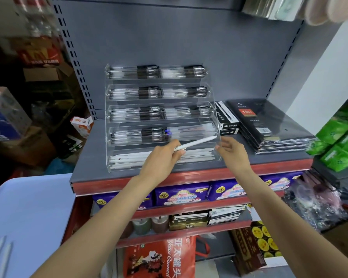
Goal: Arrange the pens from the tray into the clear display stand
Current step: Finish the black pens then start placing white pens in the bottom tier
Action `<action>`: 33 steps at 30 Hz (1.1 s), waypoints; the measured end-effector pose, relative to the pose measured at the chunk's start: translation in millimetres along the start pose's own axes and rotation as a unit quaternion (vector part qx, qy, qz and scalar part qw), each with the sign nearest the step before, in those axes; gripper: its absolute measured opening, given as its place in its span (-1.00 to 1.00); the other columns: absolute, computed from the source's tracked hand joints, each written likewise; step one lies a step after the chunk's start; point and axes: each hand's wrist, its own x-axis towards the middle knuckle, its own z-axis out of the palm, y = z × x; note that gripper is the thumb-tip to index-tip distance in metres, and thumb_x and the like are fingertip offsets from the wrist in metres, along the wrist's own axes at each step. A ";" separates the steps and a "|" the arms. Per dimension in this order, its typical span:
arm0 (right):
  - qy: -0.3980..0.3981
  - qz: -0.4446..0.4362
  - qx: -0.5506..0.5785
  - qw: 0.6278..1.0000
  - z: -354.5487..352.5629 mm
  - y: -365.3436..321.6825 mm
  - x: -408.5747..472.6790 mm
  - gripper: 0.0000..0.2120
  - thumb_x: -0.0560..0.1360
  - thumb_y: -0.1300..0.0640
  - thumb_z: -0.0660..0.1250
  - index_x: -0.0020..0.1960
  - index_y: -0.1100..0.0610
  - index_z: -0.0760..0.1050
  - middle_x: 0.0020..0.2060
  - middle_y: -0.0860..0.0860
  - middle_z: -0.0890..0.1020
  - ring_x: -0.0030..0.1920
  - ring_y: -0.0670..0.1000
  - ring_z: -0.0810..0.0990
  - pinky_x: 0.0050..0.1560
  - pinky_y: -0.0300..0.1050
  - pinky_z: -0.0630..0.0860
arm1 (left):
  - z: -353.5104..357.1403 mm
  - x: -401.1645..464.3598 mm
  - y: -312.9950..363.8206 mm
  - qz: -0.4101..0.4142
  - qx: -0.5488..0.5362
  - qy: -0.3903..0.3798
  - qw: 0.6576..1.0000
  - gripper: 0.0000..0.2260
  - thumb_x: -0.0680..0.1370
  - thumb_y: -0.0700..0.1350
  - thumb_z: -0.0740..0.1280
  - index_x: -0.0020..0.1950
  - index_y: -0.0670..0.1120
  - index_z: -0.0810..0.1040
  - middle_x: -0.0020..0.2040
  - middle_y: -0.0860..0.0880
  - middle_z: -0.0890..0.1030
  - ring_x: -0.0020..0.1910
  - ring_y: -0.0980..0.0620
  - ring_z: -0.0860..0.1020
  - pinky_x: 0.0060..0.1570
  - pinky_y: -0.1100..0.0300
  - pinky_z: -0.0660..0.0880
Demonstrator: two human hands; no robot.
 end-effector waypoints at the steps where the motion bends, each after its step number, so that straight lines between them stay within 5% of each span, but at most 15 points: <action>1: -0.002 0.003 0.002 1.000 -1.0 1.0 0.6 -0.68 0.54 0.17 0.27 0.29 0.15 0.43 0.08 0.02 0.56 0.08 -0.01 0.53 0.02 -0.15 0.41 | -1.6 0.4 -0.3 -0.002 -0.002 0.004 1.000 -0.87 0.61 0.05 0.16 0.04 0.02 0.39 -0.30 -0.08 0.60 -0.42 -0.07 0.47 -0.25 -0.04 0.50; 3: -0.002 0.009 0.009 1.000 -3.1 2.9 1.6 -0.68 0.54 0.18 0.27 0.29 0.16 0.45 0.09 0.02 0.59 0.10 0.01 0.55 -0.01 -0.18 0.39 | -6.7 0.8 -2.5 -0.009 0.007 0.021 1.000 -0.83 0.61 0.03 0.17 0.14 0.00 0.43 -0.39 -0.01 0.50 -0.43 0.04 0.43 -0.28 0.05 0.42; 13: -0.007 0.026 0.021 0.999 -5.9 9.3 5.3 -0.71 0.54 0.15 0.29 0.25 0.14 0.48 0.09 0.05 0.62 0.09 0.03 0.58 0.13 -0.05 0.50 | -1.2 14.3 5.4 -0.013 0.114 0.005 0.993 -0.76 0.58 -0.04 0.25 0.24 -0.04 0.48 0.13 -0.07 0.52 0.12 -0.08 0.49 -0.07 0.12 0.39; 20: -0.009 0.029 0.018 0.999 -5.0 11.6 6.5 -0.72 0.55 0.17 0.27 0.24 0.15 0.48 0.07 0.05 0.62 0.08 0.02 0.57 0.05 -0.13 0.47 | -8.7 2.1 -3.1 -0.056 0.166 0.074 0.982 -0.79 0.58 -0.07 0.27 0.18 -0.09 0.51 0.12 -0.10 0.55 0.13 -0.09 0.48 -0.02 0.09 0.41; 27: -0.012 0.031 0.014 0.999 -5.5 9.8 5.3 -0.73 0.55 0.17 0.26 0.24 0.15 0.48 0.07 0.05 0.62 0.09 0.03 0.58 0.15 -0.03 0.51 | 2.6 2.7 -4.7 0.023 0.195 -0.042 0.980 -0.62 0.63 0.09 0.04 0.27 -0.01 0.52 0.18 -0.04 0.50 0.18 -0.04 0.43 0.14 0.10 0.36; 33: -0.018 0.039 0.019 0.999 -6.3 7.7 3.0 -0.74 0.54 0.15 0.27 0.22 0.12 0.50 0.06 0.05 0.63 0.08 0.07 0.60 0.20 0.07 0.51 | 6.7 8.6 0.7 0.032 0.238 -0.052 0.969 -0.57 0.61 0.18 -0.02 0.41 0.09 0.36 0.18 -0.01 0.36 0.20 0.00 0.28 0.20 0.11 0.25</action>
